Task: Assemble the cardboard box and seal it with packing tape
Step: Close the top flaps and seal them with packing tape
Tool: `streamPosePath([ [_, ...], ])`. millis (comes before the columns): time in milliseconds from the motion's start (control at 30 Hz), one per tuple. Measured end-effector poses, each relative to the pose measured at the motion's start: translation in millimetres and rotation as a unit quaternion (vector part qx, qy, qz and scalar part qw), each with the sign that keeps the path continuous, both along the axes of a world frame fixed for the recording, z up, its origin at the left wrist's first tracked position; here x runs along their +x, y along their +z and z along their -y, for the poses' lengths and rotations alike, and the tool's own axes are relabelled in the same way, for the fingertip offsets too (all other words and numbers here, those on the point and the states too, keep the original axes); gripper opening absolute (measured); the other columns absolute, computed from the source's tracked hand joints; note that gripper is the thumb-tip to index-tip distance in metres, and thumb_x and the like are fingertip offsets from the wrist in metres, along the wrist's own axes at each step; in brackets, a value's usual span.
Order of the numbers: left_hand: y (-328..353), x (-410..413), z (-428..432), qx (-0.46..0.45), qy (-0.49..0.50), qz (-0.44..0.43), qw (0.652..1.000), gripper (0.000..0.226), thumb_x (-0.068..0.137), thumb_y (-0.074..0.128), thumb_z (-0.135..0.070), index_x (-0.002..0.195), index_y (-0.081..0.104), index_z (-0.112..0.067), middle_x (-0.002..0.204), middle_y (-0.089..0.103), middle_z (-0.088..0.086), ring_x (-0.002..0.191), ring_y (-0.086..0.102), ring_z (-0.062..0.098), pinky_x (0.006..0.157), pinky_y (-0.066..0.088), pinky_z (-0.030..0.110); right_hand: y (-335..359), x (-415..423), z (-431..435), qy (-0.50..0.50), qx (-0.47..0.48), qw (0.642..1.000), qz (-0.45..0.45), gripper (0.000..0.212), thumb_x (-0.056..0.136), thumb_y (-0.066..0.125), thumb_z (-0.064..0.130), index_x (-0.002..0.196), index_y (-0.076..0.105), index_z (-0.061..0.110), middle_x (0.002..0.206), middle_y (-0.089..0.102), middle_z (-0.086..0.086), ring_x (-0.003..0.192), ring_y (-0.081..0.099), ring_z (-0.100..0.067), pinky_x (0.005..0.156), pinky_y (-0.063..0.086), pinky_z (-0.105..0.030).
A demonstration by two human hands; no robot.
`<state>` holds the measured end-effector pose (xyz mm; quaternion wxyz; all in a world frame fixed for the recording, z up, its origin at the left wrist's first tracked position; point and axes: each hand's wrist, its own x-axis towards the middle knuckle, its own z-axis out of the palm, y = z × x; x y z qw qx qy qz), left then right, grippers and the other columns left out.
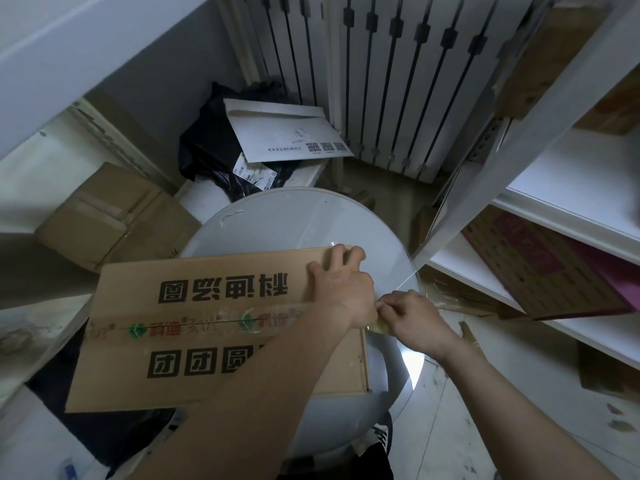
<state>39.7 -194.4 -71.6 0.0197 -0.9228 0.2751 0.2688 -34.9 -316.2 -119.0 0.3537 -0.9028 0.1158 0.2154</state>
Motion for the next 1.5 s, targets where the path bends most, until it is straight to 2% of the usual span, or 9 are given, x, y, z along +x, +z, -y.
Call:
streamPosePath([
  [200, -7, -6, -7, -0.074, 0.037, 0.001, 0.997, 0.028, 0.086, 0.056, -0.046, 0.091, 0.074, -0.025, 0.147, 0.021, -0.008, 0.137, 0.008, 0.024, 0.108, 0.013, 0.056, -6, -12, -11, -0.041, -0.005, 0.997, 0.066, 0.028, 0.098, 0.043, 0.024, 0.096, 0.071, 0.018, 0.083, 0.053, 0.004, 0.082, 0.05, -0.02, 0.069, 0.031, -0.028],
  [600, -21, -10, -14, -0.148, 0.052, 0.007, 0.988, 0.018, 0.085, 0.056, -0.04, 0.072, 0.061, -0.029, 0.15, 0.017, -0.011, 0.14, -0.002, 0.022, 0.11, 0.001, 0.052, -11, -31, -25, -0.157, -0.032, 0.971, 0.176, 0.033, 0.089, 0.042, 0.026, 0.092, 0.073, 0.017, 0.07, 0.039, 0.018, 0.076, 0.044, -0.014, 0.076, 0.03, -0.031],
  [733, -25, -12, -16, -0.156, 0.045, 0.019, 0.986, 0.016, 0.088, 0.054, -0.038, 0.079, 0.065, -0.029, 0.152, 0.016, -0.01, 0.141, -0.004, 0.023, 0.11, -0.005, 0.057, -10, -29, -18, -0.123, -0.02, 0.983, 0.138, 0.037, 0.09, 0.038, 0.033, 0.095, 0.072, 0.018, 0.073, 0.046, 0.013, 0.08, 0.057, -0.023, 0.076, 0.032, -0.03],
  [1000, -27, -15, -28, -0.142, -0.014, 0.034, 0.989, 0.022, 0.083, 0.05, -0.043, 0.102, 0.06, -0.035, 0.158, 0.01, -0.005, 0.144, -0.008, 0.026, 0.11, -0.008, 0.061, 2, -10, -9, -0.104, 0.017, 0.994, 0.007, 0.023, 0.09, 0.047, 0.032, 0.073, 0.061, 0.024, 0.073, 0.059, 0.004, 0.08, 0.053, -0.02, 0.072, 0.036, -0.03],
  [1067, -31, -19, -29, -0.14, -0.008, 0.038, 0.989, 0.042, 0.085, 0.048, -0.044, 0.126, 0.05, -0.036, 0.16, 0.001, -0.004, 0.146, -0.013, 0.025, 0.112, -0.01, 0.059, 1, -7, -6, -0.084, 0.007, 0.996, -0.007, 0.026, 0.09, 0.045, 0.034, 0.068, 0.059, 0.029, 0.073, 0.057, 0.008, 0.084, 0.053, -0.021, 0.077, 0.039, -0.033],
  [1133, -33, -23, -26, -0.129, 0.021, 0.041, 0.991, 0.076, 0.088, 0.046, -0.046, 0.153, 0.009, -0.032, 0.161, -0.018, -0.002, 0.146, -0.023, 0.023, 0.115, -0.012, 0.056, -2, -5, -3, -0.076, 0.024, 0.997, -0.016, 0.029, 0.091, 0.047, 0.03, 0.065, 0.059, 0.036, 0.073, 0.057, 0.012, 0.085, 0.054, -0.019, 0.077, 0.041, -0.033],
  [1200, -35, -28, -23, -0.106, 0.067, 0.061, 0.99, 0.094, 0.088, 0.045, -0.051, 0.15, -0.023, -0.027, 0.156, -0.034, 0.002, 0.143, -0.033, 0.025, 0.114, -0.014, 0.053, -4, -4, 0, -0.072, 0.053, 0.996, -0.023, 0.028, 0.092, 0.048, 0.031, 0.067, 0.061, 0.037, 0.076, 0.062, 0.011, 0.083, 0.056, -0.018, 0.07, 0.041, -0.03],
  [1400, -43, -34, -28, -0.078, 0.136, 0.064, 0.986, 0.096, 0.089, 0.03, -0.064, 0.145, -0.033, -0.017, 0.149, -0.045, 0.009, 0.136, -0.042, 0.029, 0.109, -0.02, 0.054, -3, -4, 8, 0.003, 0.039, 0.999, -0.029, 0.027, 0.095, 0.049, 0.04, 0.073, 0.057, 0.027, 0.071, 0.06, 0.003, 0.077, 0.055, -0.02, 0.065, 0.041, -0.03],
  [1500, -44, -33, -30, -0.078, 0.127, 0.066, 0.987, 0.096, 0.09, 0.029, -0.064, 0.145, -0.032, -0.016, 0.149, -0.045, 0.01, 0.137, -0.042, 0.029, 0.11, -0.019, 0.055, -2, 0, 8, 0.081, -0.082, 0.993, 0.029, 0.025, 0.095, 0.047, 0.044, 0.082, 0.059, 0.025, 0.083, 0.068, -0.003, 0.086, 0.06, -0.028, 0.063, 0.037, -0.03],
])
